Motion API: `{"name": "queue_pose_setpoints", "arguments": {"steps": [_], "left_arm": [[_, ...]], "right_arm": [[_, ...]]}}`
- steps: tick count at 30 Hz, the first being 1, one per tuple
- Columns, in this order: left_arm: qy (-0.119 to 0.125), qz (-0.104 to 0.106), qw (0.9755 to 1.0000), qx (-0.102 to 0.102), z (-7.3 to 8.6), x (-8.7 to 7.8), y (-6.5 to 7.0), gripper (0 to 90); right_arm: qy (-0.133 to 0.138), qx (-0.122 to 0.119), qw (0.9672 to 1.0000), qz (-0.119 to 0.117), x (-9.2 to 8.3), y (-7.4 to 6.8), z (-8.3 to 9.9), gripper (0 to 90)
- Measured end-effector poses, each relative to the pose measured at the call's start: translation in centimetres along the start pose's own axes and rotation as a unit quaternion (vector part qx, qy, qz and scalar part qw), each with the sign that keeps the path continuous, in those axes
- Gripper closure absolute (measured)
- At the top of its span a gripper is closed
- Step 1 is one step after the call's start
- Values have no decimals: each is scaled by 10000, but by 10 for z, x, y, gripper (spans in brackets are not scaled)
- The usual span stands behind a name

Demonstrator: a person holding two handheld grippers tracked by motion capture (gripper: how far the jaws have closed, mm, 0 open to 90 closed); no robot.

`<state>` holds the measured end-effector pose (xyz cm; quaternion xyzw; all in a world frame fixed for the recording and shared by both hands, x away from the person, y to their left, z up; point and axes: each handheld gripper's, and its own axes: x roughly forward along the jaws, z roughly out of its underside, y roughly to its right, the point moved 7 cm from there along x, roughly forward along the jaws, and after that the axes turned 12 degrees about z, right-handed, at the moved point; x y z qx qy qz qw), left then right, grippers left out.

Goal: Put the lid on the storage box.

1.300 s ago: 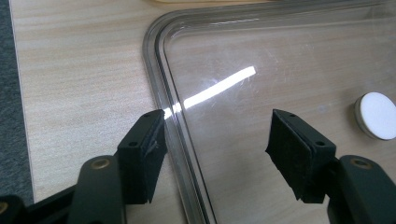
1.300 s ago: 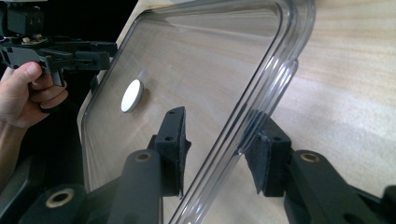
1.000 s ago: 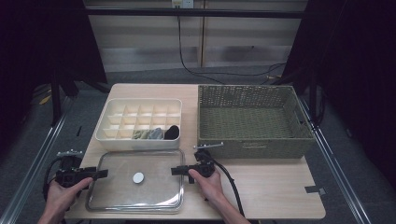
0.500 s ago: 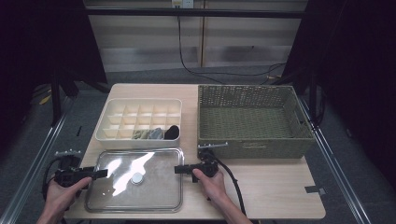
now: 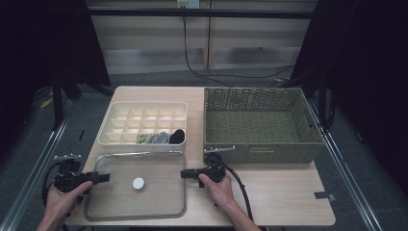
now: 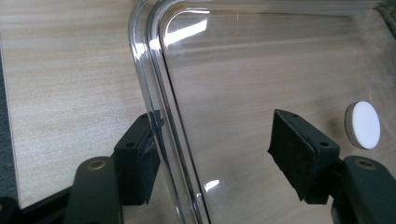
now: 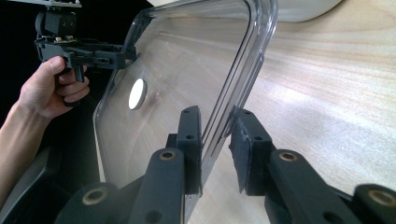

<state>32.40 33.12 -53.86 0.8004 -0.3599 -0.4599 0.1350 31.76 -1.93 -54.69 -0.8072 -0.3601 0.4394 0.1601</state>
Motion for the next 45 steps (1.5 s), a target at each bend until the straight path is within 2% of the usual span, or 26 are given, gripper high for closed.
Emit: {"name": "queue_pose_setpoints", "arguments": {"steps": [4,6,8,10,14,15,16,17,18,20,21,22,23,27,31,37,39,40,45], "left_arm": [[73,90,9999,17,-1,-2,2,409],[213,145,9997,-47,-3,-2,4,436],[231,151,9996,2,-4,-3,5,454],[236,162,9996,6,-4,-3,6,471],[383,259,9989,-26,-7,-6,10,504],[351,269,9990,24,-7,-7,9,513],[435,327,9985,-30,-8,-8,10,524],[445,351,9984,25,-8,-10,11,535],[539,376,9978,-16,-9,-10,12,545],[543,372,9978,29,-10,-11,12,561],[651,399,9971,-31,-12,-13,13,569],[595,394,9974,52,-12,-14,13,571],[680,442,9967,37,-14,-15,14,578],[754,527,9958,41,-16,-20,16,607],[709,494,9962,69,-20,-22,19,621],[835,584,9947,110,-28,-25,24,641],[812,579,9948,200,-31,-28,25,649],[841,570,9947,153,-32,-28,27,653],[903,537,9941,251,-41,-31,32,661]], "right_arm": [[-39,-110,9999,123,1,1,2,704],[-38,-107,9998,136,0,1,1,695],[-35,-79,9998,179,-1,1,0,684],[-33,-124,9994,318,-1,1,-2,668],[-28,-137,9992,377,-4,0,-4,668],[-4,-163,9991,399,-5,0,-5,667],[10,-159,9990,414,-6,0,-5,668],[9,-164,9990,412,-6,-1,-6,669],[7,-163,9990,419,-7,-1,-6,670],[19,-168,9990,415,-8,-2,-7,673],[19,-159,9989,451,-10,-3,-9,674],[15,-179,9987,469,-10,-3,-10,674],[20,-216,9986,485,-12,-4,-11,676],[63,-249,9984,497,-16,-6,-17,689],[97,-291,9980,547,-18,-7,-20,691],[176,-276,9982,505,-26,-8,-29,725],[210,-302,9980,522,-29,-10,-33,731],[231,-355,9977,532,-31,-10,-35,735],[320,-353,9974,536,-37,-12,-42,758]]}}
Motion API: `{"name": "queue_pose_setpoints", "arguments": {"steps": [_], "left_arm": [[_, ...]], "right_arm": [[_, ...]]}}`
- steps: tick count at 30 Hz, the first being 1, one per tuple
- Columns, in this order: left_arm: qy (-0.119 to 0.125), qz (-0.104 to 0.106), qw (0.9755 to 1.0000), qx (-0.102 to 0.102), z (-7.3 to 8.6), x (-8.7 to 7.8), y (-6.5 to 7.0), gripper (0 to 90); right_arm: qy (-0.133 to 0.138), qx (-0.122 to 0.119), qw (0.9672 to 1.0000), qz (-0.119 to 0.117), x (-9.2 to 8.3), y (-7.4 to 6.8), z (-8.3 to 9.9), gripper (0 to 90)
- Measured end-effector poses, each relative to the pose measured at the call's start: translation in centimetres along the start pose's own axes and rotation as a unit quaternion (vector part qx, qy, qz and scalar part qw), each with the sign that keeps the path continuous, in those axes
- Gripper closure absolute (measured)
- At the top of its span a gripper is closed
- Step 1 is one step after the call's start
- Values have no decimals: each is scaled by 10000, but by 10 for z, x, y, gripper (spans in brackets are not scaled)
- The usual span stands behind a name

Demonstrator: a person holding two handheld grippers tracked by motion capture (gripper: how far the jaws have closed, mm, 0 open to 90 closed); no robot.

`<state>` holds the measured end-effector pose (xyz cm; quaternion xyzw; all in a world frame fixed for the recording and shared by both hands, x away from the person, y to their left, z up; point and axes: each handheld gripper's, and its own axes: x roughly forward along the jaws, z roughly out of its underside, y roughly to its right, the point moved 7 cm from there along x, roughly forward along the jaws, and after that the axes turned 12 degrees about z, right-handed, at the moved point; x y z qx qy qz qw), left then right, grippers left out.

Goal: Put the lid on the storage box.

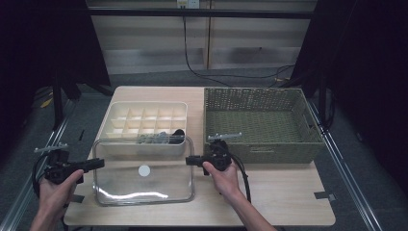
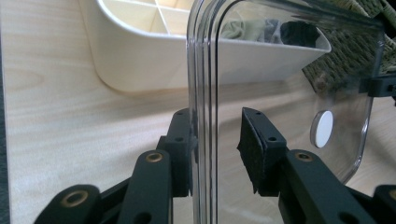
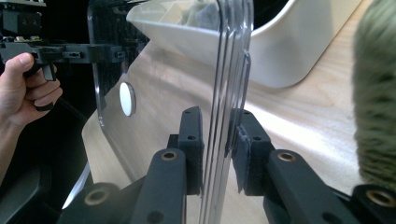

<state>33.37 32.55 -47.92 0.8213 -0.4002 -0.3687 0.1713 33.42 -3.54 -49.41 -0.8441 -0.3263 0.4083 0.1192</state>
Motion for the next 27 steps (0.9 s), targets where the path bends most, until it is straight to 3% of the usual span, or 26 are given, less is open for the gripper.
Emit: {"name": "queue_pose_setpoints", "arguments": {"steps": [7,27], "left_arm": [[28,-24,9999,127,-5,0,0,664],[87,-25,9997,230,-23,-4,6,659]], "right_arm": [[92,-16,10000,-4,-4,0,-7,763],[242,-65,9997,-1,-12,-5,-20,766]]}}
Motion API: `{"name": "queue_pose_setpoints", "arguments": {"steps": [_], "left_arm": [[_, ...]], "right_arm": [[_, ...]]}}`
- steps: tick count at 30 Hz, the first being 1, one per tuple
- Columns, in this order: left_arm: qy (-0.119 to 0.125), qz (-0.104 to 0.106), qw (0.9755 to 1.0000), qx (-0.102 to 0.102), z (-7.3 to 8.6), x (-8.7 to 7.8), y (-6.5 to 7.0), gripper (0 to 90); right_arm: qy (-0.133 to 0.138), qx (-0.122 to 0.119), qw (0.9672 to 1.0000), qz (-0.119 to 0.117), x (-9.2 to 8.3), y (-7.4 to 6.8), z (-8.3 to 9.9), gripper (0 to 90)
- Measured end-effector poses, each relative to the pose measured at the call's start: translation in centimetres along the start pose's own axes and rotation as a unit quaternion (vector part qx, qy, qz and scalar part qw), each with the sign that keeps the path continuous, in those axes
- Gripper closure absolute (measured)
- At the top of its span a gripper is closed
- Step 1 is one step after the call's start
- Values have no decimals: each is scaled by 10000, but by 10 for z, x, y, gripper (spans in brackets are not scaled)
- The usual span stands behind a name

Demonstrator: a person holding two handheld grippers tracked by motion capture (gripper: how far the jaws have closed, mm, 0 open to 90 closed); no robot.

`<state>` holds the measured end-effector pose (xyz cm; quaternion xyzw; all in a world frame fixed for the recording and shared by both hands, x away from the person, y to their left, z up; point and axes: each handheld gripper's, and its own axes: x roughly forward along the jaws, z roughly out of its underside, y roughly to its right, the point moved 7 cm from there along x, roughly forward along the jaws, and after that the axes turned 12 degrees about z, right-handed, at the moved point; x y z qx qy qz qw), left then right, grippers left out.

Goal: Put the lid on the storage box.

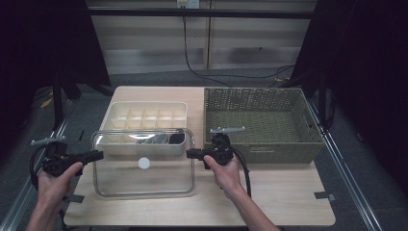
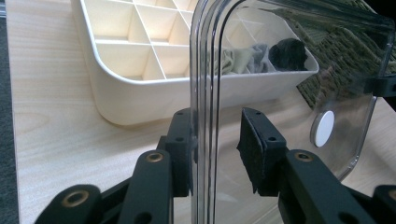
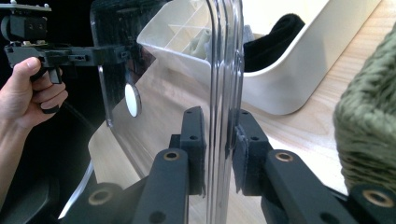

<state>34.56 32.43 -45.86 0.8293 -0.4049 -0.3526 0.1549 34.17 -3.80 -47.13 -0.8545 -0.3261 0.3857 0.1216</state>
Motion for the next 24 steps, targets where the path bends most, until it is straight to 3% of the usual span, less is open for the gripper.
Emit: {"name": "queue_pose_setpoints", "arguments": {"steps": [24], "left_arm": [[86,-80,9998,150,-36,-3,2,660]], "right_arm": [[108,-36,9999,123,-1,-1,-33,754]]}}
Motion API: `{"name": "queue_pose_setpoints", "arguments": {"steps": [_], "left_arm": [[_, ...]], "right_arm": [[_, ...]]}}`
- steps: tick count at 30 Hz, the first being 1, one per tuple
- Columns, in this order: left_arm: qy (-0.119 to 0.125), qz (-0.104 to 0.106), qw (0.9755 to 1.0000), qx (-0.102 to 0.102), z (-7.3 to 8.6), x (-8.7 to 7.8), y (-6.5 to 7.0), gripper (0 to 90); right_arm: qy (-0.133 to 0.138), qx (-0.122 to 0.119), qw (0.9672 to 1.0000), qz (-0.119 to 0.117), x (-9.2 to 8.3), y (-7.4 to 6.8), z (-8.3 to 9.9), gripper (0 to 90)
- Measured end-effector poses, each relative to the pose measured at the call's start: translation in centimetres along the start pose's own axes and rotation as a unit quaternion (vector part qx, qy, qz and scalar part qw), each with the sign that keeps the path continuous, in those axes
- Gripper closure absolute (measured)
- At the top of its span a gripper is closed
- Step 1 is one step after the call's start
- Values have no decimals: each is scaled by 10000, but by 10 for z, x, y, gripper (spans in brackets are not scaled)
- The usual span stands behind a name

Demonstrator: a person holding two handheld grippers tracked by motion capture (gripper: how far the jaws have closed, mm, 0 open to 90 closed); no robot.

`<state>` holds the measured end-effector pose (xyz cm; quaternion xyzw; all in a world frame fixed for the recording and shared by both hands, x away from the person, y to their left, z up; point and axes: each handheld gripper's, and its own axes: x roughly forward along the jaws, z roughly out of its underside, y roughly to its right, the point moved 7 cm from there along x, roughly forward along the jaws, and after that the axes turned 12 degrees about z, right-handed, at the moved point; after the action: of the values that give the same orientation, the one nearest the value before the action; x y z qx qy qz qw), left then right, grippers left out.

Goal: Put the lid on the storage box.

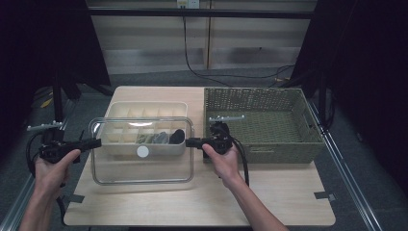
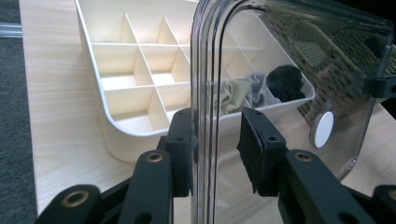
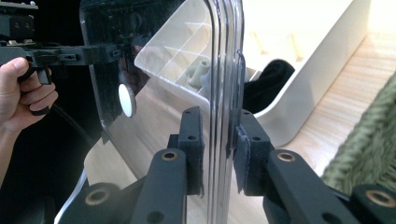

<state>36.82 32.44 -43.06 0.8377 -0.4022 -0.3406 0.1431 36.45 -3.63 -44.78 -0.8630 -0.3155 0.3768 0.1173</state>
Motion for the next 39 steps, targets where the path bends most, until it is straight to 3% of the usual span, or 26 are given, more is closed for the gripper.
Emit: {"name": "queue_pose_setpoints", "arguments": {"steps": [7,11,16,24,27,39], "left_arm": [[22,-94,10000,13,-11,-3,0,660],[15,-89,9999,77,-15,-4,1,664],[56,-112,9999,5,-25,-2,-2,661],[78,-176,9998,58,-43,-5,-6,658],[-17,-159,9998,75,-45,-4,-9,659],[90,-201,9998,35,-61,-2,-16,655]], "right_arm": [[7,-4,10000,19,5,0,-9,749],[32,123,9999,-34,6,1,-15,745],[50,88,9999,12,6,1,-25,746],[-20,63,10000,16,10,-2,-39,743],[-15,81,10000,40,12,0,-45,742],[-12,-13,9999,115,15,-1,-60,742]]}}
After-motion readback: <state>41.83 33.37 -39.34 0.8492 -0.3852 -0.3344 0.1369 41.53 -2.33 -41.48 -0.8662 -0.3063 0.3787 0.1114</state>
